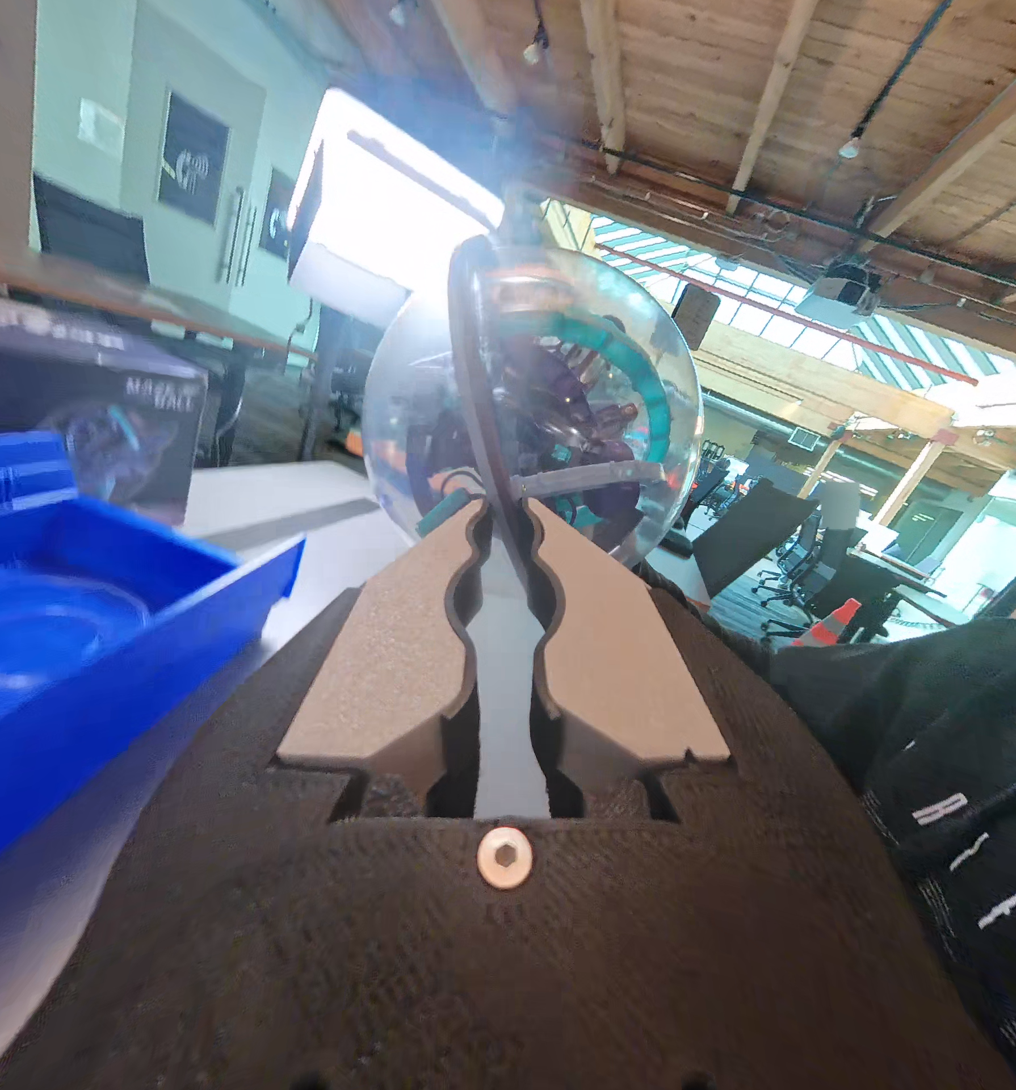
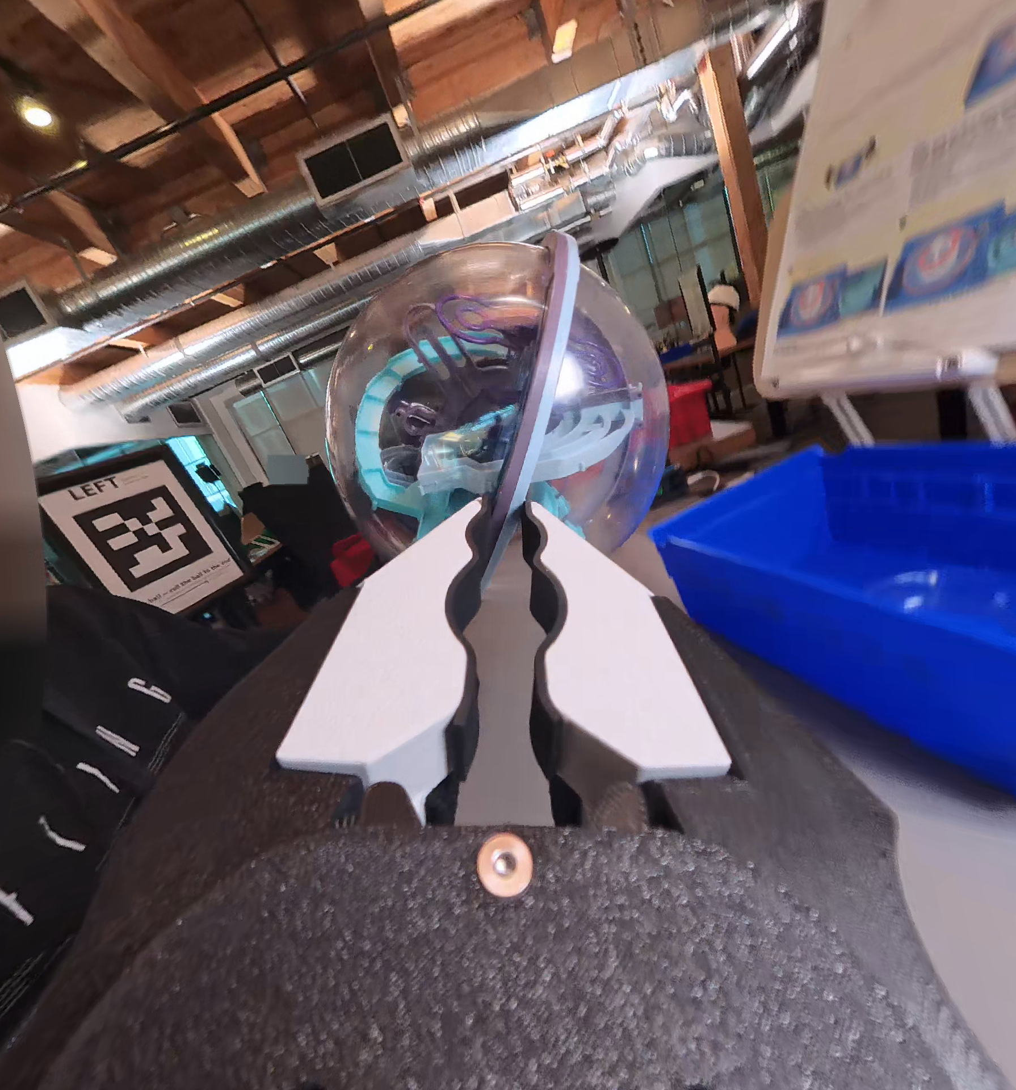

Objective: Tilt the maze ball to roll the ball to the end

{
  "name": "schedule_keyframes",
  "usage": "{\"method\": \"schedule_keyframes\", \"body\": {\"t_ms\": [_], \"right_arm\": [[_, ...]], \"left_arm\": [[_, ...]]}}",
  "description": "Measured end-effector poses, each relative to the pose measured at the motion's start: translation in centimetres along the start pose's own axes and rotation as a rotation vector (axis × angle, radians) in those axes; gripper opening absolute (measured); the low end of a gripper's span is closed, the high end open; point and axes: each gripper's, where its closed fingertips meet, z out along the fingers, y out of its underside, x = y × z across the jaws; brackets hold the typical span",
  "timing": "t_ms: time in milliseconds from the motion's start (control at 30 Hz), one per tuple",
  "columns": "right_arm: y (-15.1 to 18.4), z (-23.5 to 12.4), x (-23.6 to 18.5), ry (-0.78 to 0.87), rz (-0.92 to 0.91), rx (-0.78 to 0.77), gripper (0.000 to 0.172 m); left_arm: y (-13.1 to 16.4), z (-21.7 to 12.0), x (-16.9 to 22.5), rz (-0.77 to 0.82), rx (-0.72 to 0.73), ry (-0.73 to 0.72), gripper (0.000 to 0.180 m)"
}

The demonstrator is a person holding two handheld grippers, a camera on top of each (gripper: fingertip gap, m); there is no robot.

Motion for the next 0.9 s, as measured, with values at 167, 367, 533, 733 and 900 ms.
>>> {"method": "schedule_keyframes", "body": {"t_ms": [167,367,533,733,900], "right_arm": [[-6.5,1.5,-4.2,-0.059,-0.157,0.071,0.007],[-11.3,1.9,-9.0,-0.146,-0.266,0.188,0.006],[-12.6,2.0,-11.2,-0.191,-0.33,0.215,0.006],[-12.1,2.2,-12.2,-0.219,-0.389,0.216,0.007],[-10.8,3.1,-11.3,-0.257,-0.38,0.222,0.007]], "left_arm": [[-6.9,1.4,4.3,0.166,0.092,0.07,0.006],[-11.1,2.1,9.0,0.305,0.151,0.114,0.006],[-13.0,2.0,12.3,0.418,0.193,0.131,0.006],[-13.6,1.3,14.9,0.516,0.22,0.144,0.006],[-13.5,0.4,16.0,0.59,0.224,0.127,0.005]]}}
